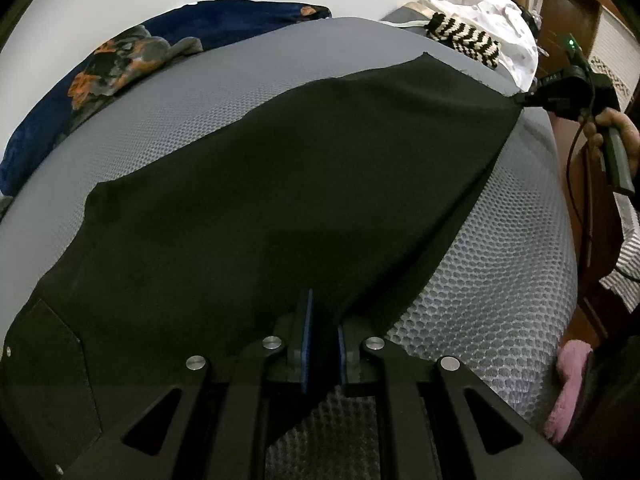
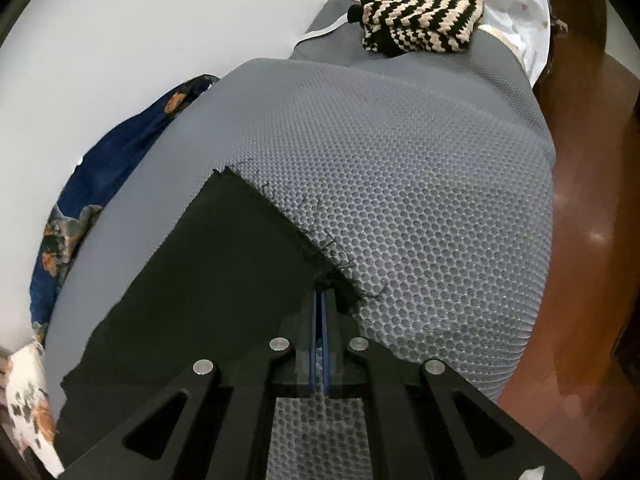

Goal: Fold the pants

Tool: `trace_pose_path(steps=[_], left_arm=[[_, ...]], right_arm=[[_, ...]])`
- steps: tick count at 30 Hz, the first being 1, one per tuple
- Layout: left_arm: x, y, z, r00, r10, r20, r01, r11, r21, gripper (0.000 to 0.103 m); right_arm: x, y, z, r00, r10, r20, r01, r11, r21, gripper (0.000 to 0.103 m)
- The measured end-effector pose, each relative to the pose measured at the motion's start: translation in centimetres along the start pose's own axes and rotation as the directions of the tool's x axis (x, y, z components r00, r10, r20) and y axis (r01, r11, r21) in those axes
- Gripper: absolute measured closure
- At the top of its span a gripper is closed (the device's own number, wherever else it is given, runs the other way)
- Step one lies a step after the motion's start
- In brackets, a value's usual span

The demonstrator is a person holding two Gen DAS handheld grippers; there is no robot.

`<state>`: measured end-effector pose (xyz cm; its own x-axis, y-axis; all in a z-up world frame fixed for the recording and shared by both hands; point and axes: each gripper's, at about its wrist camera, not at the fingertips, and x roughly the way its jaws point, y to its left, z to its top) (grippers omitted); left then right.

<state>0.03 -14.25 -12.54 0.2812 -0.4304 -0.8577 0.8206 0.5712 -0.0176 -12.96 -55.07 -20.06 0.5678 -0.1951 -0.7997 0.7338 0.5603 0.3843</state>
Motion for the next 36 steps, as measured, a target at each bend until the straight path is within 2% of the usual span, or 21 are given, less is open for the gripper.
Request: trace_pose_path(steps=[3, 5, 8, 10, 12, 16, 18, 19, 21, 23, 27, 32, 36], left_arm=[[0.0, 0.1, 0.1, 1.000, -0.010, -0.011, 0.009, 1.000, -0.004, 0.089], [-0.2, 0.3, 0.2, 0.999, -0.026, -0.023, 0.026, 1.000, -0.011, 0.084], [-1.3, 0.9, 0.1, 0.997, -0.074, -0.028, 0.073, 0.997, -0.039, 0.071], [-2.7, 1.7, -0.1, 0.996, -0.093, 0.009, 0.094, 0.994, -0.059, 0.057], [-3.9, 2.9, -0.3, 0.996, -0.079, 0.050, 0.083, 0.991, -0.100, 0.049], [-4.1, 5.8, -0.6, 0.996, -0.060, 0.067, 0.073, 0.973, -0.220, 0.049], [-2.7, 6.8, -1.1, 0.999, -0.031, 0.007, 0.032, 0.963, -0.269, 0.049], [-2.2, 6.9, -1.3, 1.000, -0.027, -0.013, 0.022, 0.962, -0.271, 0.049], [-1.2, 6.8, -1.9, 0.999, -0.011, -0.051, -0.003, 0.966, -0.260, 0.049], [-1.4, 6.1, -2.0, 0.999, 0.008, -0.046, -0.018, 0.975, -0.223, 0.049], [-1.8, 6.2, -1.8, 0.999, -0.042, -0.025, 0.034, 0.964, -0.264, 0.049], [-2.0, 6.9, -0.6, 1.000, -0.012, 0.008, 0.014, 0.947, -0.320, 0.049], [-2.1, 8.0, -0.3, 1.000, 0.010, 0.011, -0.005, 0.925, -0.380, 0.049]], right_arm=[[1.0, -0.4, -0.3, 1.000, -0.017, -0.021, 0.017, 1.000, 0.005, 0.102], [0.8, -0.4, -0.2, 1.000, -0.016, -0.015, 0.016, 1.000, 0.009, 0.102], [0.8, -0.1, -0.2, 1.000, -0.026, -0.014, 0.026, 1.000, -0.013, 0.102], [0.8, -0.1, 0.0, 1.000, -0.025, -0.008, 0.025, 1.000, -0.010, 0.102], [0.9, -0.1, 0.2, 1.000, -0.024, -0.006, 0.024, 1.000, -0.007, 0.102], [1.2, -0.1, 0.2, 0.999, -0.034, -0.008, 0.034, 0.999, -0.022, 0.102], [1.3, 0.0, 0.5, 0.999, -0.028, -0.032, 0.027, 0.999, -0.038, 0.099], [1.1, -0.2, 0.8, 0.999, -0.025, -0.039, 0.024, 0.999, -0.034, 0.095], [0.8, -0.6, 1.3, 0.998, -0.020, -0.065, 0.019, 1.000, -0.016, 0.077], [-0.1, -0.7, 2.1, 0.999, -0.010, -0.039, 0.010, 1.000, -0.021, 0.077], [-0.5, 0.9, 5.4, 0.994, 0.099, -0.036, -0.101, 0.993, -0.066, 0.077], [2.5, 5.2, 9.5, 0.963, 0.240, -0.122, -0.255, 0.958, -0.131, 0.077], [6.5, 7.9, 11.7, 0.939, 0.271, -0.214, -0.305, 0.941, -0.148, 0.077]])
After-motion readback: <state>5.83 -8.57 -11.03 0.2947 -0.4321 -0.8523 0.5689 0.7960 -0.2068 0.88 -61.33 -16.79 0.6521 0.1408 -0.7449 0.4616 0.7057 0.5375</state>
